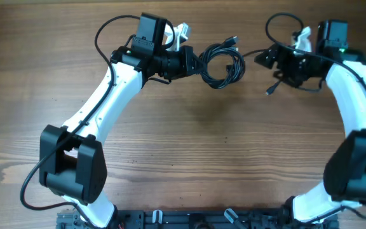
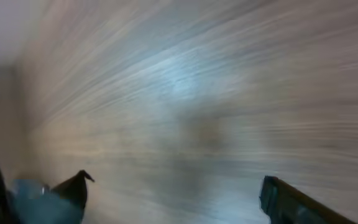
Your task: Untangle cables
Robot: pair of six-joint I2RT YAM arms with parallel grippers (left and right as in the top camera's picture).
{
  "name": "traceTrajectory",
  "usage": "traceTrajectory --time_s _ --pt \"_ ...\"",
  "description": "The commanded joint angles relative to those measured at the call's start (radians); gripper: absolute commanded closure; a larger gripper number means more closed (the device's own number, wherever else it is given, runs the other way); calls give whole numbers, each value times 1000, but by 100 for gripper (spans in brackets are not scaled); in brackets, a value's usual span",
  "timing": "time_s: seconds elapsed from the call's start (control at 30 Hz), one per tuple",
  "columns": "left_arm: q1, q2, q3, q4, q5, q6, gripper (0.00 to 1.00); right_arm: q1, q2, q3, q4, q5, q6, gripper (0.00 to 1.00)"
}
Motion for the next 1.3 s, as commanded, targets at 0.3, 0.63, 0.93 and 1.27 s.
traceTrajectory --time_s 0.3,0.63,0.93,1.27 --pt "2 -19 14 -12 -116 20 96 14 -86 145 -14 -13 -199 13" --pt "1 -19 14 -70 -339 -95 96 318 -80 145 -70 184 35 46" --pt "0 -19 14 -71 -338 -96 96 449 13 145 -55 264 92 55" --pt "0 -19 14 -73 -338 -116 96 457 117 144 3 266 119 69"
